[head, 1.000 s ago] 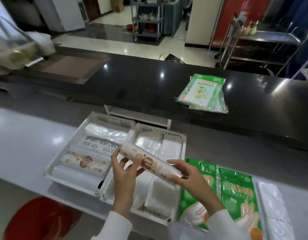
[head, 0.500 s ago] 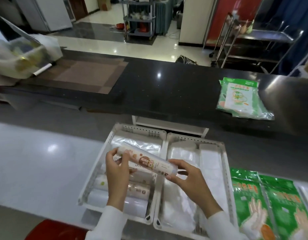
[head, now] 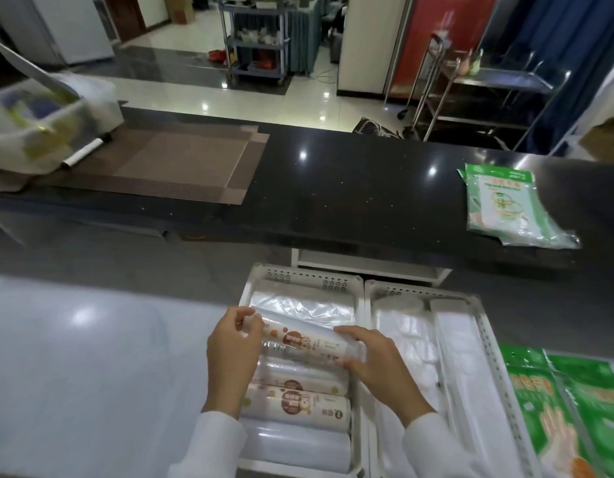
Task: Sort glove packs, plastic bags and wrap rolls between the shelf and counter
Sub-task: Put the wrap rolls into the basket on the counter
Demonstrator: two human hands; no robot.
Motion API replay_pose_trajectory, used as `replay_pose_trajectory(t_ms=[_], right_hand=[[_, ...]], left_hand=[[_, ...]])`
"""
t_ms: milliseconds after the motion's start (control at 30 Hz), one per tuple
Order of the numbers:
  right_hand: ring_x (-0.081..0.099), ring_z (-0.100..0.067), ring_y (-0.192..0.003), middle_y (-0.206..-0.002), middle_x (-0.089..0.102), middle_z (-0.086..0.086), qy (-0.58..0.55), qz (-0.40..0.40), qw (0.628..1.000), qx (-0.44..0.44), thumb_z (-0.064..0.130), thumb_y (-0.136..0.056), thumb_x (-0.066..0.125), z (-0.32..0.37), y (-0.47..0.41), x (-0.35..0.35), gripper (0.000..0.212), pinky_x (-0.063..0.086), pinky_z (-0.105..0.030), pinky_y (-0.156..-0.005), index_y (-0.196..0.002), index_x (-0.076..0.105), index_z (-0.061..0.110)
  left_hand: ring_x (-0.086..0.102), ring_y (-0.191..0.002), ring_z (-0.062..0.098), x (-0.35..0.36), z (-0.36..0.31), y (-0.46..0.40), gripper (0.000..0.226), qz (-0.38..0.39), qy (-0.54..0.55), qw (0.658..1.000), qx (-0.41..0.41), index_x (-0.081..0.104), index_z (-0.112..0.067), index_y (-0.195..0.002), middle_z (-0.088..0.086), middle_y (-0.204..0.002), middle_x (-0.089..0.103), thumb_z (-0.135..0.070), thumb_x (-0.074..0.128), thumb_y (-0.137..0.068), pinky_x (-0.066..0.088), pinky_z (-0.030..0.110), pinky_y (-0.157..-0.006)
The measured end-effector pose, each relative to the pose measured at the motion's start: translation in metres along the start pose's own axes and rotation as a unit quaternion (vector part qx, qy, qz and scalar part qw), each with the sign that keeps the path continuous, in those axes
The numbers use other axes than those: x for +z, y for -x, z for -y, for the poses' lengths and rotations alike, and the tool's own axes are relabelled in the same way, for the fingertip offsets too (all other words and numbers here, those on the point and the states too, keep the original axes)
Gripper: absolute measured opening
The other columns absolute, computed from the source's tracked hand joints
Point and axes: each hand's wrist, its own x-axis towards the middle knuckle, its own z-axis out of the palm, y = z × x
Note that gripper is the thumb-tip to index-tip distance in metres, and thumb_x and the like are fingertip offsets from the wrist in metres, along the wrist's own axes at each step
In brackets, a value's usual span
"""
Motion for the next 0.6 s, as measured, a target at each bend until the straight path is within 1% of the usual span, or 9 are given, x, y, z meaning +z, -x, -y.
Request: replay_pose_trajectory(t_ms=[33, 100, 167, 233, 300, 400, 467, 500, 600], right_hand=[[0.046, -0.001, -0.116, -0.115, 0.050, 0.041, 0.015, 0.004, 1.000, 0.004, 0.023, -0.084, 0.085, -0.001, -0.005, 0.003, 0.056, 0.036, -0.038, -0.116, -0.130, 0.063, 0.047], [0.041, 0.005, -0.113, -0.113, 0.047, 0.046, 0.059, 0.018, 0.998, 0.008, 0.027, -0.083, 0.085, -0.004, -0.015, 0.007, 0.053, 0.020, -0.041, -0.121, -0.124, 0.062, 0.051], [0.044, 0.007, -0.111, -0.111, 0.055, 0.042, 0.102, 0.041, 0.994, 0.008, 0.030, -0.080, 0.086, -0.008, -0.025, 0.009, 0.053, 0.013, -0.044, -0.124, -0.124, 0.063, 0.049], [0.046, 0.008, -0.111, -0.113, 0.058, 0.037, 0.122, 0.062, 0.991, 0.006, 0.033, -0.078, 0.087, -0.012, -0.032, 0.011, 0.054, 0.013, -0.046, -0.124, -0.124, 0.062, 0.048], [0.045, 0.007, -0.112, -0.115, 0.058, 0.036, 0.133, 0.078, 0.988, 0.009, 0.034, -0.077, 0.088, -0.013, -0.038, 0.011, 0.056, 0.011, -0.046, -0.124, -0.123, 0.061, 0.049], [0.050, 0.003, -0.109, -0.111, 0.062, 0.032, 0.136, 0.096, 0.986, 0.016, 0.032, -0.077, 0.089, -0.012, -0.043, 0.009, 0.054, 0.010, -0.044, -0.122, -0.121, 0.062, 0.047], [0.053, 0.001, -0.107, -0.110, 0.066, 0.029, 0.137, 0.111, 0.984, 0.020, 0.030, -0.079, 0.088, -0.007, -0.045, 0.006, 0.052, 0.013, -0.043, -0.121, -0.122, 0.062, 0.045], [0.054, -0.001, -0.108, -0.113, 0.068, 0.026, 0.143, 0.118, 0.982, 0.022, 0.028, -0.081, 0.086, -0.003, -0.046, 0.004, 0.051, 0.016, -0.043, -0.121, -0.124, 0.062, 0.043], [0.057, -0.006, -0.117, -0.124, 0.069, 0.020, 0.165, 0.131, 0.977, 0.033, 0.025, -0.085, 0.084, 0.004, -0.048, 0.004, 0.047, 0.025, -0.042, -0.121, -0.126, 0.065, 0.037]], left_hand=[[0.065, -0.094, 0.007, -0.001, 0.001, -0.005, 0.004, 0.020, -0.018, 1.000, -0.015, 0.063, -0.035, -0.098, -0.016, -0.097, 0.068, -0.034, 0.059, -0.099, 0.053, 0.025, -0.070], [0.065, -0.092, 0.012, -0.005, 0.002, -0.016, 0.007, 0.081, -0.060, 0.994, -0.049, 0.061, -0.033, -0.104, -0.012, -0.098, 0.067, -0.038, 0.059, -0.099, 0.057, 0.034, -0.073], [0.062, -0.095, 0.016, -0.007, 0.002, -0.024, 0.020, 0.146, -0.109, 0.981, -0.074, 0.057, -0.033, -0.117, -0.006, -0.109, 0.065, -0.044, 0.058, -0.100, 0.055, 0.037, -0.080], [0.060, -0.101, 0.020, -0.007, 0.003, -0.030, 0.034, 0.192, -0.157, 0.966, -0.077, 0.051, -0.031, -0.129, 0.002, -0.124, 0.062, -0.048, 0.056, -0.100, 0.051, 0.034, -0.079], [0.059, -0.109, 0.023, -0.005, 0.003, -0.035, 0.046, 0.234, -0.197, 0.949, -0.071, 0.044, -0.031, -0.140, 0.005, -0.136, 0.060, -0.052, 0.054, -0.100, 0.048, 0.033, -0.080], [0.055, -0.131, 0.029, -0.002, 0.001, -0.040, 0.066, 0.300, -0.254, 0.917, -0.064, 0.030, -0.031, -0.154, 0.008, -0.154, 0.048, -0.055, 0.057, -0.099, 0.048, 0.035, -0.094], [0.052, -0.136, 0.029, -0.002, -0.003, -0.043, 0.069, 0.323, -0.291, 0.899, -0.050, 0.028, -0.031, -0.156, 0.009, -0.158, 0.043, -0.055, 0.058, -0.099, 0.048, 0.038, -0.103], [0.052, -0.136, 0.029, -0.002, -0.005, -0.046, 0.068, 0.332, -0.309, 0.890, -0.041, 0.029, -0.031, -0.156, 0.009, -0.158, 0.042, -0.054, 0.058, -0.099, 0.048, 0.038, -0.104], [0.056, -0.130, 0.028, 0.000, -0.009, -0.047, 0.063, 0.356, -0.352, 0.865, -0.027, 0.034, -0.030, -0.154, 0.008, -0.155, 0.045, -0.051, 0.058, -0.100, 0.050, 0.036, -0.101]])
